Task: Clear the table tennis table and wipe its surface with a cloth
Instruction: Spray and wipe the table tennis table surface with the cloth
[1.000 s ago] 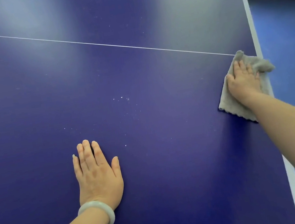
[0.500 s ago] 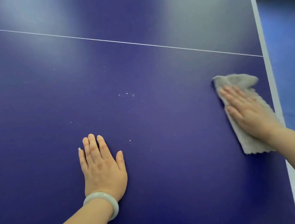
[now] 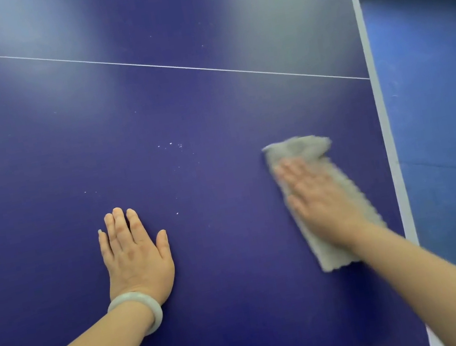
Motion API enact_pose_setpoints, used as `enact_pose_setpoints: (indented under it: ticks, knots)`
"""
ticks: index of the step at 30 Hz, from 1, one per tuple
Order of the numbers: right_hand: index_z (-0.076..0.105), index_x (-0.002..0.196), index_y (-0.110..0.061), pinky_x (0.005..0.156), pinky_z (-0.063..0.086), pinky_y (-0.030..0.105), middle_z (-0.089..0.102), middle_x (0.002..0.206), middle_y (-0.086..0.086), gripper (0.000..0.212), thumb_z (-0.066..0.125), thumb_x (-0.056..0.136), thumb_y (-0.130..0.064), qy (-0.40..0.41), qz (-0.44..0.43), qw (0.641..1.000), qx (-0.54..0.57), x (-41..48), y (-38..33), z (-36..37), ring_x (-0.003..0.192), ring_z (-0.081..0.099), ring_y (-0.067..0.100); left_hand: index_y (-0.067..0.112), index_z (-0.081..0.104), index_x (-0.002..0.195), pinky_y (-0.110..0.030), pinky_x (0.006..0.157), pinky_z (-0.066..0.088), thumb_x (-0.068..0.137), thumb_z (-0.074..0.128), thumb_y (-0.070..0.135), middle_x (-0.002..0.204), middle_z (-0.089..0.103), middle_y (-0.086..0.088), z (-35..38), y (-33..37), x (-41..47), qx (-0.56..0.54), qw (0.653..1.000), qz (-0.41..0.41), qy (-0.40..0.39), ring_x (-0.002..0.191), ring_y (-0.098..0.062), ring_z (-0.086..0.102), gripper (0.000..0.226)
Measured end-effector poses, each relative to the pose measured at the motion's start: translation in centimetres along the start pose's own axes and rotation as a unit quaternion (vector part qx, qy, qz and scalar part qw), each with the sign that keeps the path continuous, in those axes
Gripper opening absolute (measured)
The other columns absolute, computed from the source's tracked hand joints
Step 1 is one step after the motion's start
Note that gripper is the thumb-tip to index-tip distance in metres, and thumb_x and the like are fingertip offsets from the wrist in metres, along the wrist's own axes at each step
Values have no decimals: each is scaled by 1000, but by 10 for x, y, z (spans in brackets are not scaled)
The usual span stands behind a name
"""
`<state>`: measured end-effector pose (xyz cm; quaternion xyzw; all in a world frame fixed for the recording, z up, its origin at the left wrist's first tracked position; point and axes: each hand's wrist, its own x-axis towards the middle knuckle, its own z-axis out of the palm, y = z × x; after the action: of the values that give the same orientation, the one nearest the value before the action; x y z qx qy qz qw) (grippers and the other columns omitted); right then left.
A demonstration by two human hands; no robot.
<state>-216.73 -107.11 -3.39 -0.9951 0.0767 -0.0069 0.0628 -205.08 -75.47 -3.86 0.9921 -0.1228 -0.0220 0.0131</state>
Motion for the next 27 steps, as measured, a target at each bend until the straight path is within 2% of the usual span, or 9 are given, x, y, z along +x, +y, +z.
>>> enact_pose_setpoints:
  ticks: [3,5,11,13,16,18,23,25,27]
  knots:
    - [14,157,-19,122,-1,38,9,165,-2,57,19,102,-34,6,246,968,39,1,57,-13,152,7,17,0,19,153,-48,123,5,95,15,47,162,14,-19,-1,0,1,1,1000,-2,-6,152,-31,6,74]
    - [5,158,-23,123,-4,42,-1,165,-7,56,16,105,-34,-13,310,948,65,5,49,-15,152,-6,13,0,18,153,-47,123,4,99,24,43,162,13,-19,0,-1,1,1,1000,-3,-6,152,-31,5,70]
    - [10,157,-32,123,-5,38,1,164,-16,54,18,104,-37,-71,18,997,32,-56,-23,-9,151,-7,7,0,17,153,-47,123,4,100,31,41,162,12,-19,0,-1,1,-7,1000,-3,-5,152,-31,4,69]
    - [14,157,-31,123,-4,38,5,164,-16,54,23,104,-35,-54,67,996,27,-99,-20,-8,152,-1,8,-1,18,153,-48,123,4,100,31,41,162,13,-20,0,-1,0,-7,1000,-3,-2,151,-32,5,69]
    - [20,157,-22,122,4,42,13,165,-7,58,23,100,-33,-4,252,967,22,-154,-44,5,152,5,15,-1,18,153,-49,123,5,99,30,41,161,14,-20,0,0,0,-3,1000,-5,-4,151,-33,6,69]
    - [24,155,-14,119,12,49,22,163,2,61,25,97,-32,9,309,951,15,-158,-77,18,151,11,21,-2,20,152,-49,123,6,99,31,40,161,15,-21,1,-1,0,-4,1000,-4,0,151,-33,7,69]
    - [21,156,-12,121,9,50,17,164,4,61,27,98,-29,24,252,967,16,-90,-130,24,152,9,22,-3,21,151,-50,123,6,99,35,39,160,16,-22,2,0,0,-8,1000,-6,1,151,-34,8,68]
    - [14,158,-17,122,2,47,9,165,-1,61,24,99,-32,8,225,974,17,-60,-109,20,152,3,19,-3,20,152,-50,123,6,99,33,40,160,16,-22,2,0,0,-4,1000,-5,-1,151,-34,7,69]
    - [5,158,-22,123,-4,45,1,166,-5,59,17,102,-33,3,287,957,26,-37,-65,13,152,-5,16,-2,18,153,-49,123,5,100,30,41,161,14,-22,1,0,1,3,1000,-2,-5,151,-34,6,69]
